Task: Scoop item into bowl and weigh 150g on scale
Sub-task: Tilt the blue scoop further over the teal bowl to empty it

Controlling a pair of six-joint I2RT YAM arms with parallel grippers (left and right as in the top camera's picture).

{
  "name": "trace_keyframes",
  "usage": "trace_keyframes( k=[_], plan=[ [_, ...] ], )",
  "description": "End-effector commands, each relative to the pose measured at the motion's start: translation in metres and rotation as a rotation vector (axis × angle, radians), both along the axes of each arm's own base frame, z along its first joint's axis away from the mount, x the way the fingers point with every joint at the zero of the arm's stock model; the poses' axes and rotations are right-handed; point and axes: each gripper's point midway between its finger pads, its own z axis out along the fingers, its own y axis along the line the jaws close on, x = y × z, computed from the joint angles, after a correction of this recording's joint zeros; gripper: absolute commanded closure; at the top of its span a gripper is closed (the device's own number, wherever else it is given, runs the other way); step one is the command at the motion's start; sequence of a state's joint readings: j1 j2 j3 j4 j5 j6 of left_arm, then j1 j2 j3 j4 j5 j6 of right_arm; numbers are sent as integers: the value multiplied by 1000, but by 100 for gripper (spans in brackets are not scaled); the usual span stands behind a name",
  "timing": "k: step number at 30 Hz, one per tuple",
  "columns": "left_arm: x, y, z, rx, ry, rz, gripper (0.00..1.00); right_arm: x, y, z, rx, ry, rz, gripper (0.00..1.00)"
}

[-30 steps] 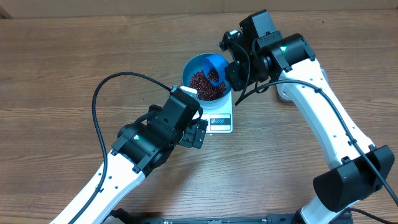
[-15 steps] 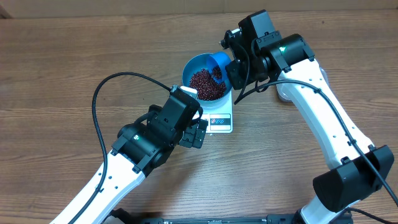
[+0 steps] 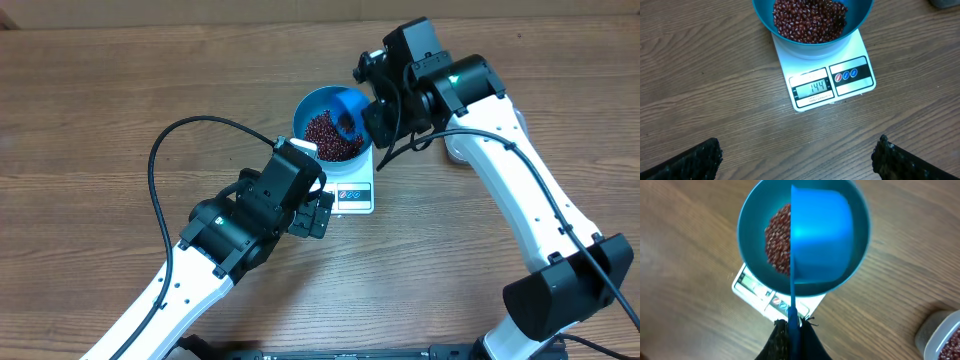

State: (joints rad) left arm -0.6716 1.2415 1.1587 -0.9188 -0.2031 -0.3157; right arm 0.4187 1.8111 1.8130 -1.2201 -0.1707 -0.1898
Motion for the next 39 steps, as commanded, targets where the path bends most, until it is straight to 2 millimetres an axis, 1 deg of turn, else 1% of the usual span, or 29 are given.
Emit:
trace_keyframes(
  k=[1,10,16,21,24,25,28,29,39],
  plan=[
    [4,1,13,-21,-33,11,0,10,-3,30,-10,-114,-45,96],
    [4,1,13,-21,-33,11,0,10,-2,30,7,-104,-74,96],
    [4,1,13,-21,-33,11,1,6,7,30,-1,-112,-52,96],
    [4,1,13,-21,-33,11,0,6,8,30,-5,-116,-49,96],
    [4,1,13,-21,-33,11,0,-4,13,27,-44,-116,44,96],
    [4,1,13,-21,-33,11,0,-4,14,27,-53,-125,50,96],
    [4,1,13,-21,-33,11,1,10,7,31,-65,-166,-67,96],
    [4,1,13,-21,-33,11,1,11,7,32,-58,-167,-70,96],
    [4,1,13,-21,-33,11,0,7,8,30,-59,-151,-63,96]
  ],
)
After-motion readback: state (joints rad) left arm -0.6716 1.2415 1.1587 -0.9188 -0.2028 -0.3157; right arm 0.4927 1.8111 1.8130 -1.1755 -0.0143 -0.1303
